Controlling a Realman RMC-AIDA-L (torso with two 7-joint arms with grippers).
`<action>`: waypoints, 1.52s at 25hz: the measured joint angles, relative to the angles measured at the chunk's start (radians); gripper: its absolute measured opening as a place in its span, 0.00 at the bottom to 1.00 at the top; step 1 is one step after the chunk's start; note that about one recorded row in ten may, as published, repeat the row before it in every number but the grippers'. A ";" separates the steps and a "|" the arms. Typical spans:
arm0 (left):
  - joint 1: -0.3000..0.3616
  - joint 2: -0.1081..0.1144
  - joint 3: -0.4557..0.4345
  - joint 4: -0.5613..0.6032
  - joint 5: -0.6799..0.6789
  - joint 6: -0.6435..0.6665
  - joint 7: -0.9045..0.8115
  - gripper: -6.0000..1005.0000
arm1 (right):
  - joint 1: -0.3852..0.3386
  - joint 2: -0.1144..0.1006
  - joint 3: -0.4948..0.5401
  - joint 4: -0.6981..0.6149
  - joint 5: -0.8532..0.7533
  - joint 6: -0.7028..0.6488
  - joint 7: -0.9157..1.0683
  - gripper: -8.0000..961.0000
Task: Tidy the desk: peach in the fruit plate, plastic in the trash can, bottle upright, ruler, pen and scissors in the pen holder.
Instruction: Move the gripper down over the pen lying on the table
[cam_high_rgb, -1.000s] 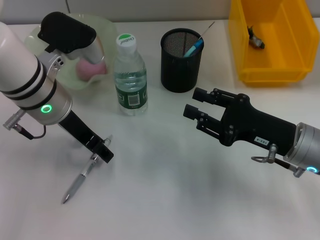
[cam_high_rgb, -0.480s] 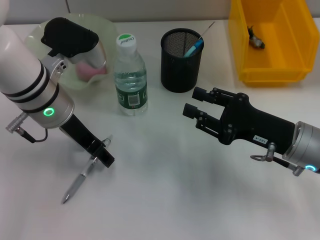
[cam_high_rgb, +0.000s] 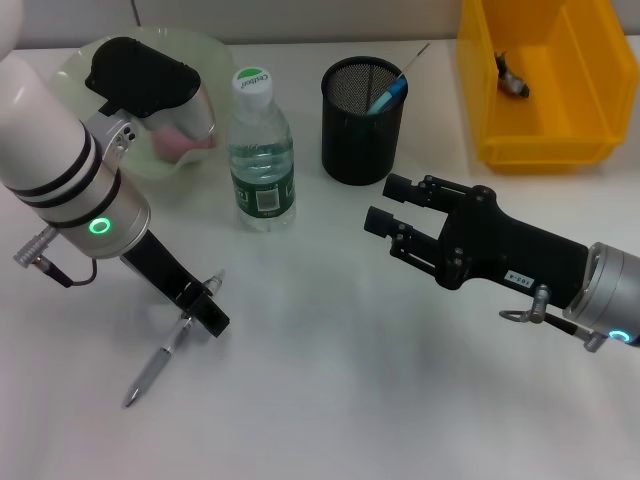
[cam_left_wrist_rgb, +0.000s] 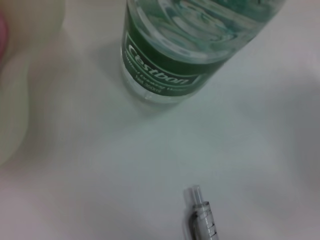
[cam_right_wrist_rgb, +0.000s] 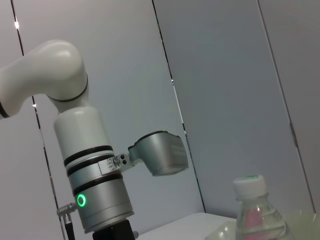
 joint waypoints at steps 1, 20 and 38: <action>0.000 0.000 0.000 0.000 0.000 0.000 0.000 0.78 | 0.000 0.000 0.000 0.000 0.000 0.000 0.000 0.50; 0.000 0.000 0.004 -0.001 -0.001 -0.004 0.000 0.71 | 0.000 0.000 0.001 0.003 0.000 0.000 0.001 0.50; -0.004 0.000 0.015 -0.002 -0.002 -0.015 0.000 0.63 | 0.001 0.000 0.002 -0.002 0.000 0.005 0.002 0.50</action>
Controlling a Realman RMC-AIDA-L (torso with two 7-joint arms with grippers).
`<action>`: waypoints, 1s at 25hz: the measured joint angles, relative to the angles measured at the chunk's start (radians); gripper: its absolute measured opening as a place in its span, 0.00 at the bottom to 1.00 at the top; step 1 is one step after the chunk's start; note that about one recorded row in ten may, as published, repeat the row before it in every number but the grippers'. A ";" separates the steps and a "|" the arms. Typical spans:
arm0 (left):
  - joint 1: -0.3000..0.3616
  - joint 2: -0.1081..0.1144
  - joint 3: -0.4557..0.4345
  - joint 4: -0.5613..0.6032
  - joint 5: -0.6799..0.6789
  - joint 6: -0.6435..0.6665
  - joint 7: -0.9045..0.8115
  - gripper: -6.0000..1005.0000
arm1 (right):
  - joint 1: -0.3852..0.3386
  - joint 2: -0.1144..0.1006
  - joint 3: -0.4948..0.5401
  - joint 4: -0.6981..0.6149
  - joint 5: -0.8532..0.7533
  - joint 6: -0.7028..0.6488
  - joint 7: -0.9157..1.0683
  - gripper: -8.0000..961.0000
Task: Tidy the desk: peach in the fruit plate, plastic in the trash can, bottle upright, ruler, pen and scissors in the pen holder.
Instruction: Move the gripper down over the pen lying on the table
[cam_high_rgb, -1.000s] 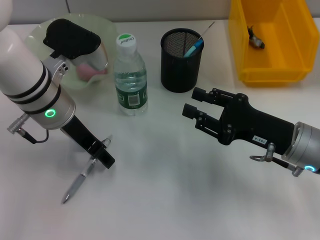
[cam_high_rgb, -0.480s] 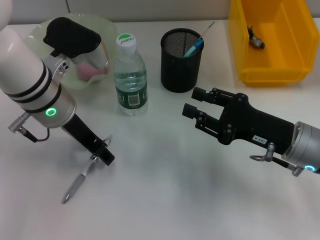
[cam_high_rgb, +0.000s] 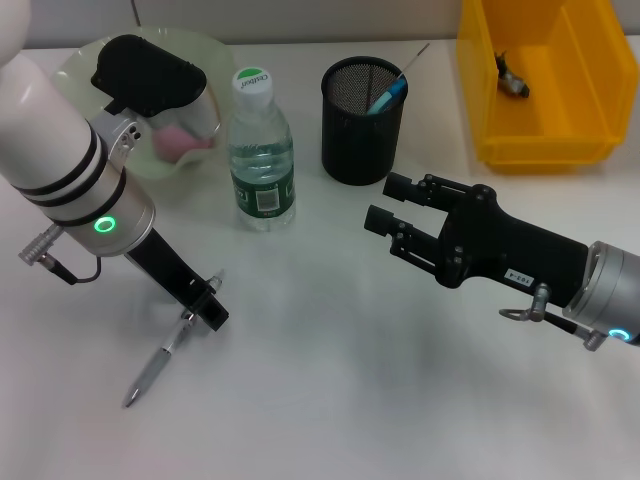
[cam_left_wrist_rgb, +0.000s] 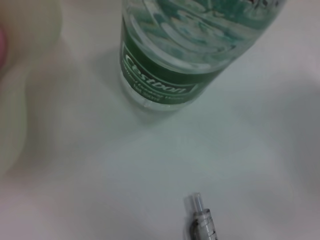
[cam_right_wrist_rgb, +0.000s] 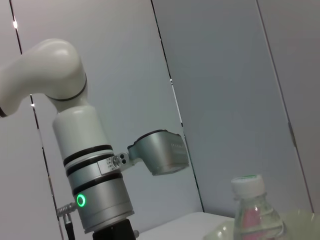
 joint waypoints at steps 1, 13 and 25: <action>0.000 0.000 0.000 0.000 0.000 0.000 0.000 0.63 | 0.001 0.000 0.000 0.000 0.000 0.003 0.000 0.50; -0.003 0.000 0.011 0.000 0.001 -0.010 0.000 0.62 | 0.004 0.000 0.000 0.000 0.000 0.006 0.001 0.50; -0.004 0.000 0.014 -0.001 0.002 -0.009 0.000 0.56 | 0.011 0.000 0.000 0.000 0.000 0.008 0.000 0.50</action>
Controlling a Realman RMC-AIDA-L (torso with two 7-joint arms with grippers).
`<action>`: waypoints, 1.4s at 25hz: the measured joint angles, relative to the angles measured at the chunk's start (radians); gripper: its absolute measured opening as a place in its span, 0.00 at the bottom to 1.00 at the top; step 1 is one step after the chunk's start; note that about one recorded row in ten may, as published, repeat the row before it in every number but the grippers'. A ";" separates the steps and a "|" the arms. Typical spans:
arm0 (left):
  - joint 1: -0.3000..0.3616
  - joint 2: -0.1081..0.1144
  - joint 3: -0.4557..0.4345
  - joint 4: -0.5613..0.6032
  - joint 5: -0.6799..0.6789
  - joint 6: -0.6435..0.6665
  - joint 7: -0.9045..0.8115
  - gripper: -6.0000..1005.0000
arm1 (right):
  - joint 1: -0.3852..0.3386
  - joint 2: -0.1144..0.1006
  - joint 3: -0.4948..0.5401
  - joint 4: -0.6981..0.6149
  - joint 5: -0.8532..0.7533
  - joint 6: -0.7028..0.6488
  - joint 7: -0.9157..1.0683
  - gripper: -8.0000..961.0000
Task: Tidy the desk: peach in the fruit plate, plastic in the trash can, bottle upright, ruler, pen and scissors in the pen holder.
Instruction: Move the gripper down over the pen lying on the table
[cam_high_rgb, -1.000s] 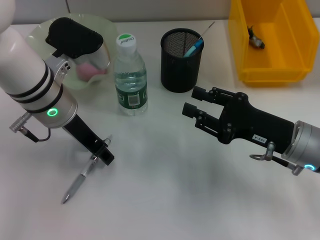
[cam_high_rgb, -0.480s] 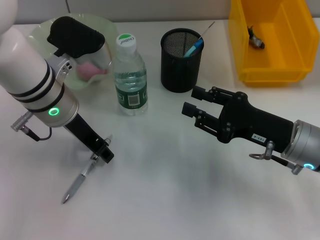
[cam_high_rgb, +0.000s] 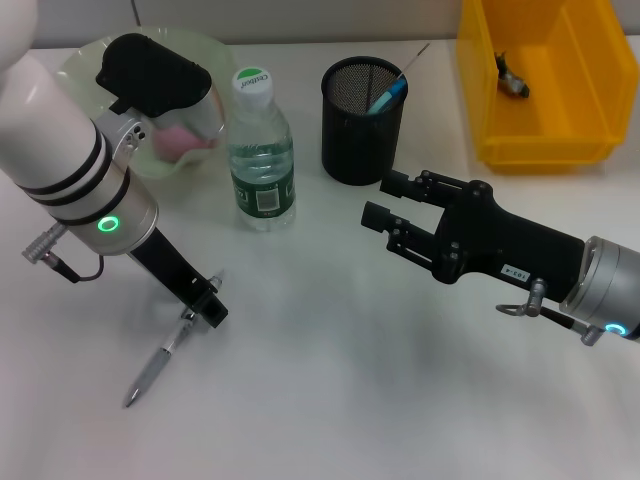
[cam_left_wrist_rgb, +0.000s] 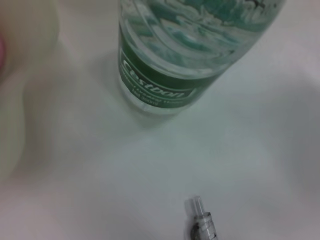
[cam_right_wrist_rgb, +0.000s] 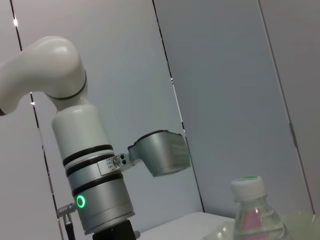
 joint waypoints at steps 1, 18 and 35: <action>0.000 0.000 0.000 0.000 0.000 0.000 0.000 0.56 | 0.000 0.000 0.000 0.000 0.000 0.001 0.000 0.50; -0.014 0.000 0.000 -0.025 -0.002 -0.001 0.000 0.56 | 0.003 0.000 0.000 0.000 0.000 0.010 -0.001 0.50; -0.013 0.000 0.000 -0.042 -0.002 -0.008 0.000 0.49 | 0.003 0.000 0.000 -0.002 0.002 0.010 -0.002 0.50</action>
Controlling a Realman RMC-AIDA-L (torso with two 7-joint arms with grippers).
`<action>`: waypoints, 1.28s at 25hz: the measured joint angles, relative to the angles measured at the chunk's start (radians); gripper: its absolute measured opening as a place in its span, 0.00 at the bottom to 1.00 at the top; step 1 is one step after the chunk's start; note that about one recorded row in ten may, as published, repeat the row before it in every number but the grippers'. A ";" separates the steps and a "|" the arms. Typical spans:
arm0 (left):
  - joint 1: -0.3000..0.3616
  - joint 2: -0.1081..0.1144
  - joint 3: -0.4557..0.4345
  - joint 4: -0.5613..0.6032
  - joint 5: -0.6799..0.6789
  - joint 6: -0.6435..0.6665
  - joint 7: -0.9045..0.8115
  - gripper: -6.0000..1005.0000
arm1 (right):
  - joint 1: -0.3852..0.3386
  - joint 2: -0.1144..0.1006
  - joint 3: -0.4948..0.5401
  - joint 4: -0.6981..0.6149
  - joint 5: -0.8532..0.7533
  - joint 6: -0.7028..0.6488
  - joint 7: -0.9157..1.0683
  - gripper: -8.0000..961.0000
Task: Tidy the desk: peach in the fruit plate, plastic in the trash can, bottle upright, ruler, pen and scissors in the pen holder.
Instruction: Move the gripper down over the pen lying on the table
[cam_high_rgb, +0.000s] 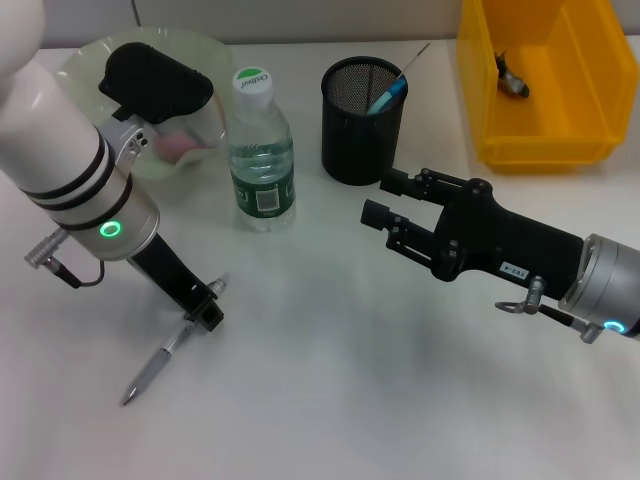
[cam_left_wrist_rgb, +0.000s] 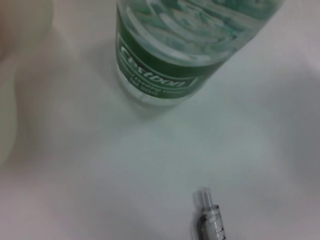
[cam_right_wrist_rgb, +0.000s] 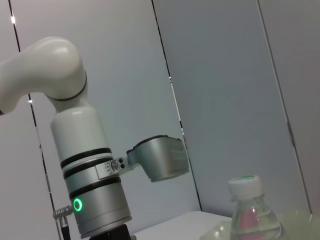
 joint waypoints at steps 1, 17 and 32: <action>0.000 0.000 0.000 -0.001 0.000 -0.001 0.000 0.47 | 0.000 0.000 0.000 0.000 0.000 0.000 0.000 0.50; -0.004 0.000 0.000 -0.005 0.006 -0.007 0.001 0.41 | 0.002 0.000 0.000 0.000 0.001 0.001 0.000 0.50; -0.004 0.000 0.023 -0.006 0.007 -0.011 0.004 0.34 | 0.002 0.000 0.000 0.000 0.001 0.002 -0.002 0.50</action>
